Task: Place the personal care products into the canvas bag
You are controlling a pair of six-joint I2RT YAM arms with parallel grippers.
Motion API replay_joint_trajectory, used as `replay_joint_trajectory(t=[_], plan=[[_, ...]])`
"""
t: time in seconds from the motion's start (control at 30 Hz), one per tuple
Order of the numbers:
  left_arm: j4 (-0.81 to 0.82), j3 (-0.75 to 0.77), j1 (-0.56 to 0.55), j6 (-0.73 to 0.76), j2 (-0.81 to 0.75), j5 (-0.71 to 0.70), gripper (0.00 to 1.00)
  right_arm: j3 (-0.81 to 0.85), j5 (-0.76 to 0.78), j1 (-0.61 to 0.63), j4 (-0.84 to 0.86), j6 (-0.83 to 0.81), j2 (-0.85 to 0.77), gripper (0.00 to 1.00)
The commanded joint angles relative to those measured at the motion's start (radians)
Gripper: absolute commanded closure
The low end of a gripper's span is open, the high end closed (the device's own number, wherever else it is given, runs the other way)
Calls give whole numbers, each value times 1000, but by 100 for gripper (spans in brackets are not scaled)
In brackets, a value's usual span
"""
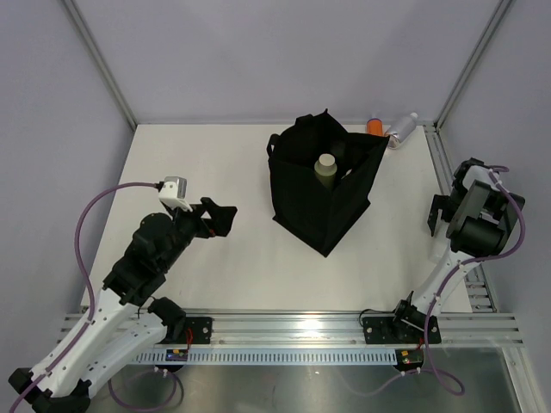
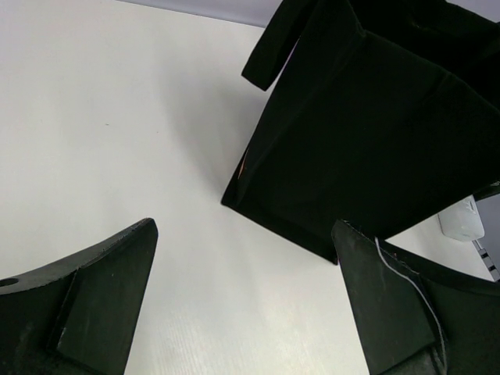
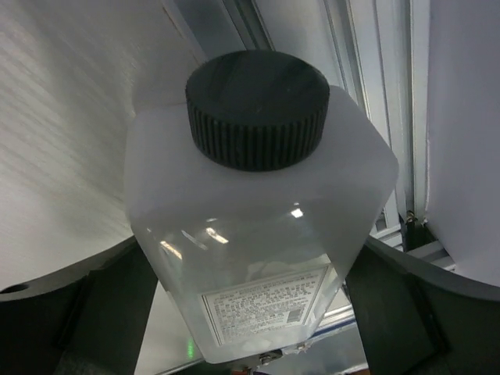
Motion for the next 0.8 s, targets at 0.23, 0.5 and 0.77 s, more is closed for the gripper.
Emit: replay_joint_trajectory(t=[0.23, 0.5, 0.77], plan=[[72, 19, 2, -19, 43, -12, 1, 40, -359, 5, -121, -117, 83, 0], [79, 33, 2, -21, 66, -10, 1, 21, -435, 1, -128, -182, 75, 5], [69, 15, 2, -22, 34, -33, 1, -28, -384, 1, -56, -185, 18, 100]])
